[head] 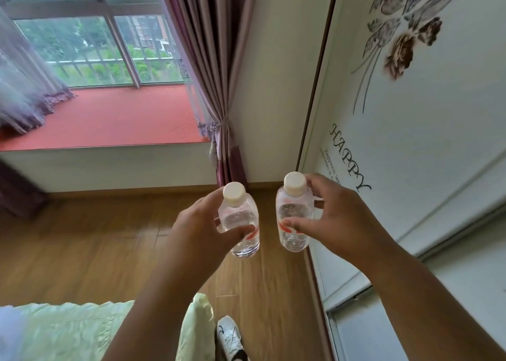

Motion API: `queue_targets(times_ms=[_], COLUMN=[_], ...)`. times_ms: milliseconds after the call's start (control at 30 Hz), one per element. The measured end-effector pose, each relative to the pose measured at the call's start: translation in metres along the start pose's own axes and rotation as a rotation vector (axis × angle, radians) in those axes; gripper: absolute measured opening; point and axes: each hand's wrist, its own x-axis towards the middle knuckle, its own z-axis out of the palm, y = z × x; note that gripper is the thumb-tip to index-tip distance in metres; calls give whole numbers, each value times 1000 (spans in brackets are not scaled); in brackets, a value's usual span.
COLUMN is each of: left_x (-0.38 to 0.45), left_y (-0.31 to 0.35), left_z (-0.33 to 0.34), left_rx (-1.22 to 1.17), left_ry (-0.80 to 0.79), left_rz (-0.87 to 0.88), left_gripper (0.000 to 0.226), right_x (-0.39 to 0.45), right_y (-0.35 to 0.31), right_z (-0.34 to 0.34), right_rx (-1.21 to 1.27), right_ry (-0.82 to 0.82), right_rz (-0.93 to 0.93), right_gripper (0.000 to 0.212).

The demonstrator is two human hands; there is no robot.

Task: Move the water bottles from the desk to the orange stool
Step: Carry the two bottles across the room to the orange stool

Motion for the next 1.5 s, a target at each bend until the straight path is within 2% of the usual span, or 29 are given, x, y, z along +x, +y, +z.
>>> queue_targets(times_ms=[467,767,1167,1333,1500], left_x=[177,210,203,215,243], left_y=[-86,-150,-239,-254,-254], left_z=[-40,-101,-187,-208,-218], left_rx=[-66,-85,35,97,136], left_ry=[-62,41,403,616,781], left_rz=[36,-41,-349,-530,-724], left_gripper=[65,59,61,70,68], right_x=[166,261,398,473,535], right_y=[-35,-86,-170,-201,-228], right_z=[40,97,212,254,286], right_rx=[-64,-56,53,114,147], right_ry=[80,-32,-364,-508,-655], right_rz=[59,-45,-369,-502,-667], right_gripper=[65,69,67,61,62])
